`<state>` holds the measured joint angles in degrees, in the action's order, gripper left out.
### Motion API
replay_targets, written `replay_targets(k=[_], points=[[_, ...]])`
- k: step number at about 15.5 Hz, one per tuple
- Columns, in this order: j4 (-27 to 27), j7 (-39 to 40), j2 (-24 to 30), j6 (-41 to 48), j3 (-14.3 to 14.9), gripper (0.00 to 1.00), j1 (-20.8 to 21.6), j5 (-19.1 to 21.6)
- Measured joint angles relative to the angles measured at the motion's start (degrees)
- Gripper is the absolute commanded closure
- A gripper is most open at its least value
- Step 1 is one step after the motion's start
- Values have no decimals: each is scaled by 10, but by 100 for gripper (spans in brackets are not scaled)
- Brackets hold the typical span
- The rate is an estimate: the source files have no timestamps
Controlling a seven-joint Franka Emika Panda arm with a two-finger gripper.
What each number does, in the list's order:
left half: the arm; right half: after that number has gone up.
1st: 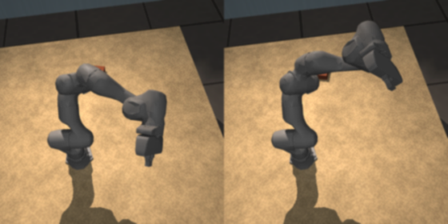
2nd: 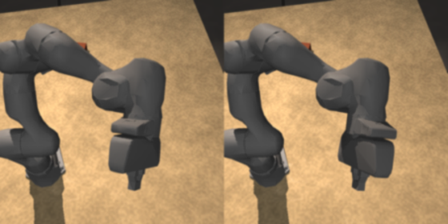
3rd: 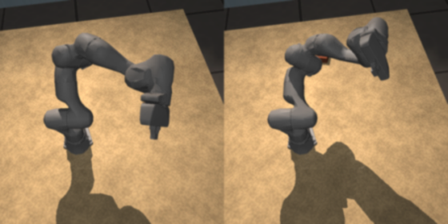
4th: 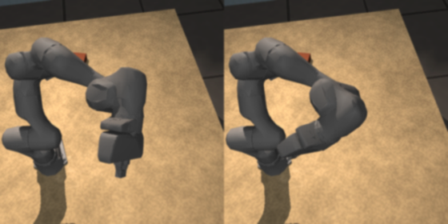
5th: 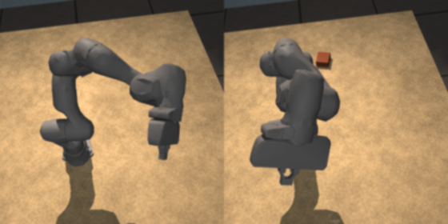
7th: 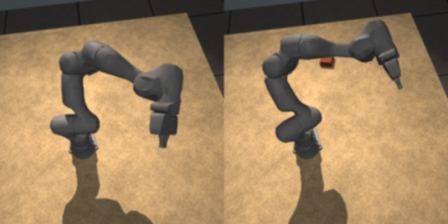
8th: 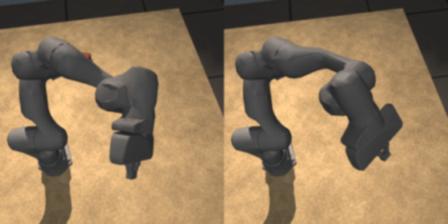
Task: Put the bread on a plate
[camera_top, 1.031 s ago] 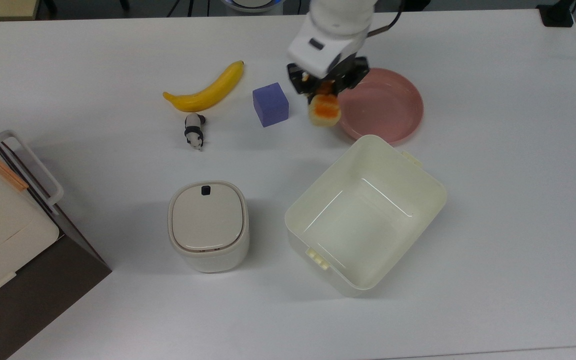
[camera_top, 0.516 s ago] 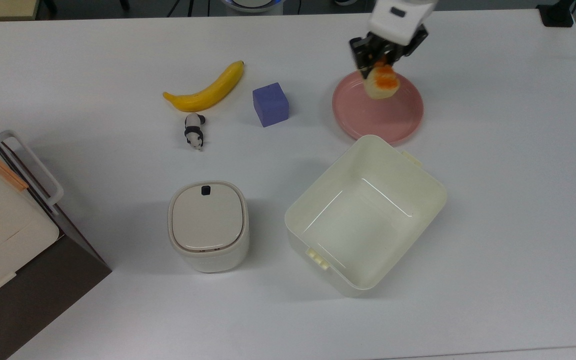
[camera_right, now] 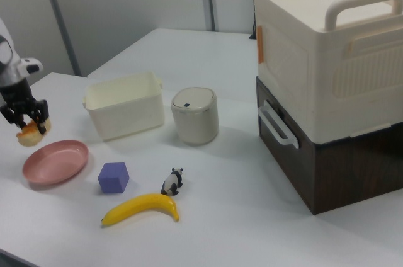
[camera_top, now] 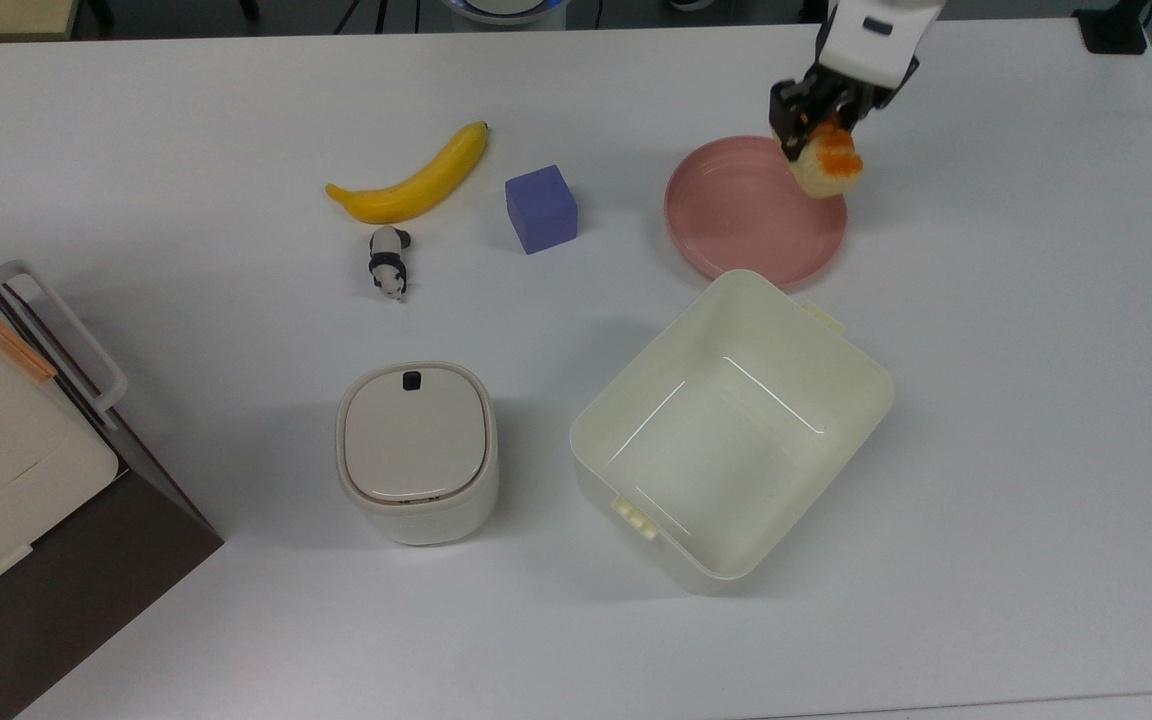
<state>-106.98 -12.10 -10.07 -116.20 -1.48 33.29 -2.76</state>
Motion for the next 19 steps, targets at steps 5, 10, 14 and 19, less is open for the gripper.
replay_targets(k=[5,10,14,19], points=[[-31,0,-31,-53,3,5,-3,0],[-29,0,-31,-53,6,0,-8,0],[-23,-1,-24,-53,13,0,-24,0],[31,-1,-11,10,19,0,-104,0]])
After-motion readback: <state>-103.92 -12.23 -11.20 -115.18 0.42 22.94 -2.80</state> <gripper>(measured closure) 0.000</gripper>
